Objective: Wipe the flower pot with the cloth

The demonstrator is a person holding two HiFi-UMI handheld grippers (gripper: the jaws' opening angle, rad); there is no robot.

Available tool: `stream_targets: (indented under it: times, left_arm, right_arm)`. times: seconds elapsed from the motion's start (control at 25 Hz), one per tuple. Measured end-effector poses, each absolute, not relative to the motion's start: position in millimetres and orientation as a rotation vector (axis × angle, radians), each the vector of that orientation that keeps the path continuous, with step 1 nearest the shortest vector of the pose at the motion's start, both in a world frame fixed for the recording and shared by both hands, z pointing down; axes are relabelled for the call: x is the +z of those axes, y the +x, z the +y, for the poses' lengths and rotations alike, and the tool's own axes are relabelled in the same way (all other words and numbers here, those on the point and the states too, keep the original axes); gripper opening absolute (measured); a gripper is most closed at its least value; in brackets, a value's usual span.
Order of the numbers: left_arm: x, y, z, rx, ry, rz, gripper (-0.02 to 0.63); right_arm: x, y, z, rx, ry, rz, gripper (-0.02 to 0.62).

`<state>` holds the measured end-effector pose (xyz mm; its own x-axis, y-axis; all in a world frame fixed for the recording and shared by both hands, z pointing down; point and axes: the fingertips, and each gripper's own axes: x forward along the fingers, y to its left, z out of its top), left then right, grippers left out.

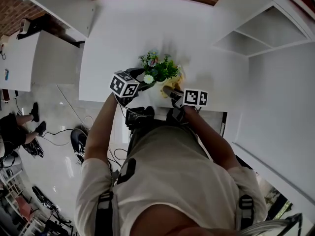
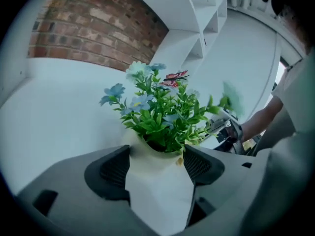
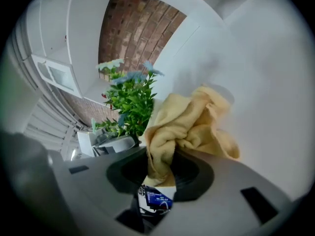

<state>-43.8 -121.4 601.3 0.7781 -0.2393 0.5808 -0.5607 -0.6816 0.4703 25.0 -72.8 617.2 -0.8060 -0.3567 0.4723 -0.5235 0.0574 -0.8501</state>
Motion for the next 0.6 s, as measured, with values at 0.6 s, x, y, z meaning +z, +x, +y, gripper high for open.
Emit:
stream_targets:
  times: [0.6]
  left_arm:
    - [607, -36, -67, 0.747, 2.359, -0.639, 0.330]
  right_arm:
    - [623, 7, -58, 1.808, 0.836, -2.168, 0.126]
